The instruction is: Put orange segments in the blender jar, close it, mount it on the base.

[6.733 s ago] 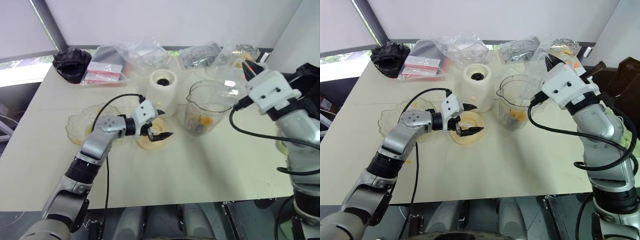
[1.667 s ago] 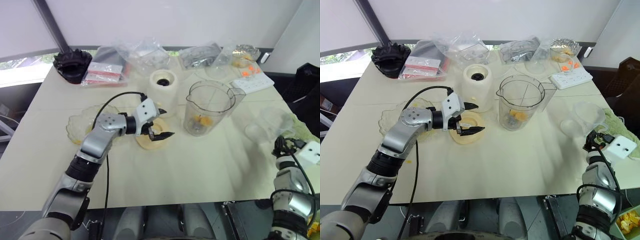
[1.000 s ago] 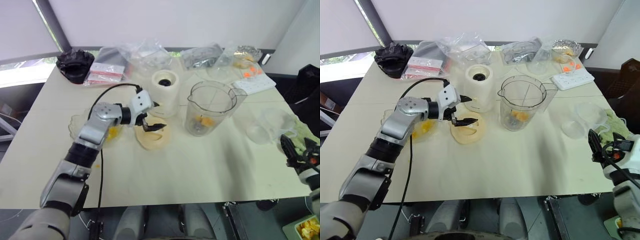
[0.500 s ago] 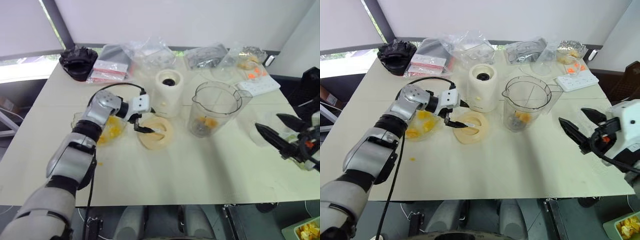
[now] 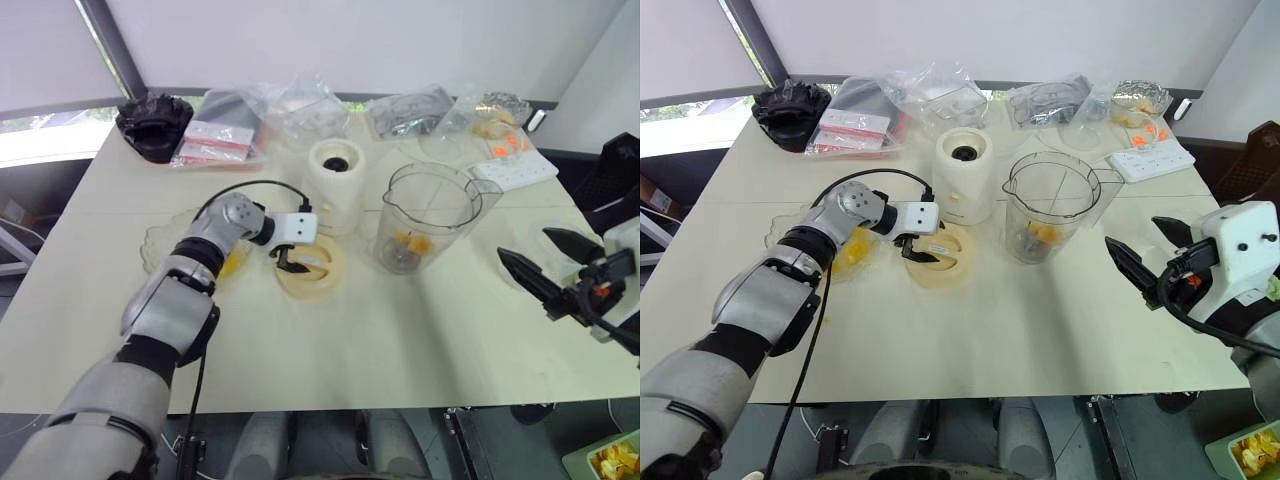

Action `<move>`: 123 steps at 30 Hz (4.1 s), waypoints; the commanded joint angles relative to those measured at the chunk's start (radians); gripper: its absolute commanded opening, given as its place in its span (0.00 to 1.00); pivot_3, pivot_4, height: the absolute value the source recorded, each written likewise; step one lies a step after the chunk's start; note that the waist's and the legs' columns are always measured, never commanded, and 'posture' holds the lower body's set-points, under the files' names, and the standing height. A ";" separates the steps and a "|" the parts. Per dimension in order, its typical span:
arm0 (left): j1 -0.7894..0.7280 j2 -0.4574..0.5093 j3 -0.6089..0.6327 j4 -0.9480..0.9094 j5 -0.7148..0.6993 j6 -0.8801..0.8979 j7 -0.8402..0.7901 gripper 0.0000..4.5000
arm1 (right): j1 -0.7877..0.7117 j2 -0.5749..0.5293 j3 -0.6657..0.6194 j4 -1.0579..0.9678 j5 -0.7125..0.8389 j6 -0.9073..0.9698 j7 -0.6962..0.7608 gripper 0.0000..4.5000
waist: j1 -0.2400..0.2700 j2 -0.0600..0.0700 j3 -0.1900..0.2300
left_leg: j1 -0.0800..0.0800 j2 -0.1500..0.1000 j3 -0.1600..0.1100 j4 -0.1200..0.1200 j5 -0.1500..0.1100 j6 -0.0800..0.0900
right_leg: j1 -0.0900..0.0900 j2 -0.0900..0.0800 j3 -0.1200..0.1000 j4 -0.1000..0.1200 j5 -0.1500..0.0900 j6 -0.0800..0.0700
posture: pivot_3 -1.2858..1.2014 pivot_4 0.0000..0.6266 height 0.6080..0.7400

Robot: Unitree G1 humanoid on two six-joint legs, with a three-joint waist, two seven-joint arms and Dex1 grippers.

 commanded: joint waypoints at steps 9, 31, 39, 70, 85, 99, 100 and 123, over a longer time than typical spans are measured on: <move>-0.027 -0.051 -0.010 0.047 0.079 0.069 0.015 0.76 | -0.008 -0.004 -0.013 -0.023 -0.006 -0.004 -0.024 0.77 | 0.000 -0.001 0.000 | 0.001 0.000 0.000 0.000 0.000 0.000 | 0.001 0.000 0.000 0.000 0.000 0.000 | 0.52 0.24 1.00; -0.039 -0.048 0.192 -0.050 -0.098 0.130 -0.114 0.05 | -0.235 0.112 0.358 0.430 -0.465 -0.255 0.119 0.77 | -0.003 -0.001 -0.001 | 0.003 -0.001 -0.001 0.000 0.000 0.000 | 0.003 0.001 -0.001 0.000 0.001 0.001 | 0.52 0.24 1.00; 0.047 -0.017 0.285 -0.361 -0.256 0.261 -0.175 0.05 | -0.416 0.177 0.448 0.709 -0.559 -0.382 0.224 0.77 | -0.003 0.000 -0.001 | 0.003 0.000 0.000 0.001 0.000 0.000 | 0.002 0.001 0.000 0.001 0.001 0.001 | 0.52 0.24 1.00; 0.216 0.189 0.309 -1.082 -0.470 0.723 -0.070 0.05 | -0.829 0.322 0.541 1.288 -0.696 -0.633 0.385 0.77 | -0.032 0.001 -0.001 | 0.004 -0.002 0.000 0.000 0.000 -0.001 | 0.001 0.002 0.001 0.006 0.001 0.001 | 0.52 0.24 1.00; 0.177 0.245 0.327 -1.098 -0.513 0.751 -0.047 0.05 | -0.879 0.374 0.536 1.375 -0.708 -0.709 0.391 0.22 | -0.031 0.002 -0.001 | 0.004 -0.002 0.000 0.000 0.001 -0.001 | 0.000 0.001 0.001 0.007 0.001 0.001 | 0.52 0.24 1.00; -0.157 0.108 0.291 -0.875 -0.577 0.760 -0.138 0.05 | -0.625 0.565 0.680 0.701 -0.724 -0.428 0.148 0.22 | -0.032 0.001 0.000 | 0.003 -0.003 0.000 0.000 0.001 -0.001 | -0.005 0.002 0.001 0.014 0.001 0.001 | 0.52 0.24 1.00; -0.156 0.093 0.285 -0.882 -0.579 0.767 -0.145 0.05 | -0.618 0.577 0.692 0.685 -0.737 -0.420 0.132 0.22 | -0.033 0.002 0.000 | 0.003 -0.003 0.000 0.000 0.001 -0.002 | -0.005 0.002 0.002 0.014 0.001 0.001 | 0.52 0.24 1.00; 0.009 0.141 0.036 -1.004 -0.393 0.827 -0.199 0.05 | -0.634 0.599 0.730 0.681 -0.917 -0.416 -0.029 0.22 | -0.027 0.002 0.000 | 0.004 -0.003 0.000 0.001 0.002 -0.003 | -0.004 0.002 0.002 0.014 0.001 0.000 | 0.52 0.24 1.00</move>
